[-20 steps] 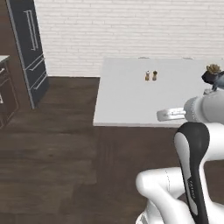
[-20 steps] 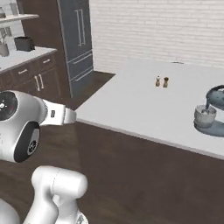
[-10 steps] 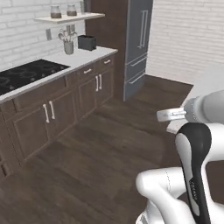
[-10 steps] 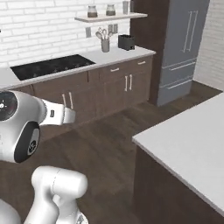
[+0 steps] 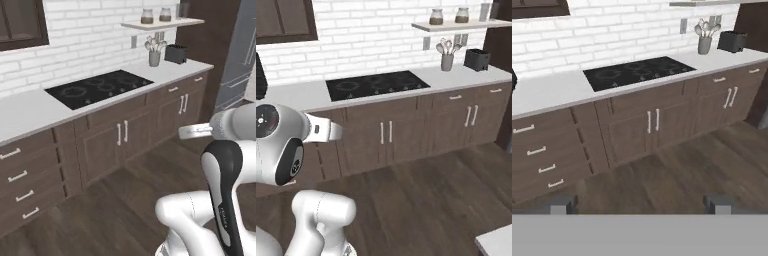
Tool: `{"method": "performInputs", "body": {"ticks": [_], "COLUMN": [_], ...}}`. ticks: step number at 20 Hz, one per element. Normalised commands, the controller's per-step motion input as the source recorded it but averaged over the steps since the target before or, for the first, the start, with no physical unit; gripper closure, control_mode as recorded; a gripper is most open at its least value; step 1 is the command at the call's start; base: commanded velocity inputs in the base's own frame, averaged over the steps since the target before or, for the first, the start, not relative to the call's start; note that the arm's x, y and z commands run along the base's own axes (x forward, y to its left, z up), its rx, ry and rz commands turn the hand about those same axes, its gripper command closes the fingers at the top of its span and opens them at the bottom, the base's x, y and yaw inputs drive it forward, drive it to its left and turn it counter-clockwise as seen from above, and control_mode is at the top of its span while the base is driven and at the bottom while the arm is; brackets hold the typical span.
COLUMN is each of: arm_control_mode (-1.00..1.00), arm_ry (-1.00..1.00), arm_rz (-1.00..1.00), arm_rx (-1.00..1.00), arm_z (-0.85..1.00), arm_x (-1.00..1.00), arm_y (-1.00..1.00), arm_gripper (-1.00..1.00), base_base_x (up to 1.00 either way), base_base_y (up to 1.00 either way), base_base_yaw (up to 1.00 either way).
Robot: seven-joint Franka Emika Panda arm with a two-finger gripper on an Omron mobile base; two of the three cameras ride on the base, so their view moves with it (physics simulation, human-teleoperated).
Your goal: Navigate to the toaster.
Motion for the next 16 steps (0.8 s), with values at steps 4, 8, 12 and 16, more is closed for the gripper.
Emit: {"method": "performInputs", "body": {"ticks": [4,8,12,16], "arm_control_mode": [1.0,1.0,1.0,1.0], "arm_ry": [0.0,0.0,0.0,0.0], "arm_rz": [0.0,0.0,0.0,0.0], "arm_rx": [0.0,0.0,0.0,0.0], "arm_z": [0.0,0.0,0.0,0.0], "arm_x": [0.0,0.0,0.0,0.0], "arm_y": [0.0,0.0,0.0,0.0], "arm_gripper": [-1.0,-1.0,-1.0,-1.0], "base_base_x": [1.0,1.0,1.0,0.96], "base_base_y": [0.97,0.16,-0.66,-1.0], "base_base_yaw": [0.31,0.43,0.47,0.41]}}
